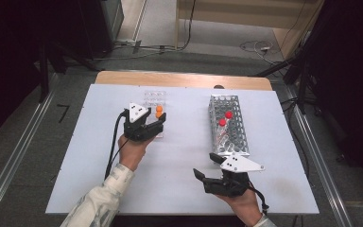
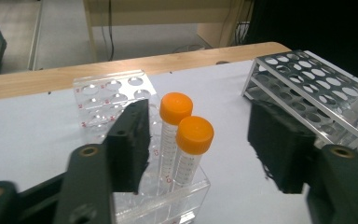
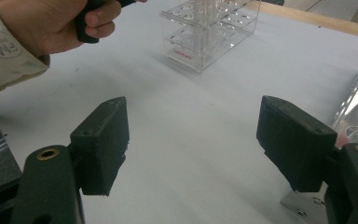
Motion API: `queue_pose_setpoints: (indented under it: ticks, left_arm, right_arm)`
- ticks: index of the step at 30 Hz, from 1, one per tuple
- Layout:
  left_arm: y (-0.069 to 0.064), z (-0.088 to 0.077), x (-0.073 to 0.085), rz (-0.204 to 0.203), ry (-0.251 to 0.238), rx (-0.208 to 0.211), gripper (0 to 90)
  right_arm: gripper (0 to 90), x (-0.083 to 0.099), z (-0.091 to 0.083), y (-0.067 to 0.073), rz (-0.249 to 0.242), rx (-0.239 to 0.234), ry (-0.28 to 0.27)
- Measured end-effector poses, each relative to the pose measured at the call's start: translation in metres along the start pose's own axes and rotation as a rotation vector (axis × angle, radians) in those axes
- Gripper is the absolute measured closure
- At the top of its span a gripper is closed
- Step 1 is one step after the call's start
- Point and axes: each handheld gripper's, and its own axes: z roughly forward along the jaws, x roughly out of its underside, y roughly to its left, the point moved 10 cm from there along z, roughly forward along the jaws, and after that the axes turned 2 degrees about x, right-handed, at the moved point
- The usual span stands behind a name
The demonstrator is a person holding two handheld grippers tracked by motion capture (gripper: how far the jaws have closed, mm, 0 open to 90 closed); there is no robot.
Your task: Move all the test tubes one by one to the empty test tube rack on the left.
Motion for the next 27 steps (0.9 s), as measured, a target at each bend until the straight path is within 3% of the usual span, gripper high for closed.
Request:
queue_pose_setpoints:
  ticks: [3, 6, 19, 27]
  left_arm:
    - [0.000, -0.004, 0.000, -0.004, 0.009, -0.009, 23.4]
    - [-0.002, -0.010, 0.000, -0.007, 0.007, -0.007, 18.1]
    - [-0.013, -0.034, 0.011, -0.017, 0.014, 0.034, 12.7]
    - [-0.014, -0.037, 0.018, -0.014, 0.019, 0.032, 12.7]
  right_arm:
    - [24.3, -0.001, -0.001, -0.001, 0.003, 0.004, -0.005]
    - [24.4, -0.001, -0.002, -0.002, 0.006, 0.007, -0.008]
    - [24.5, 0.000, -0.015, -0.013, 0.018, 0.031, -0.025]
    - [25.0, 0.002, -0.026, -0.028, 0.031, 0.083, -0.044]
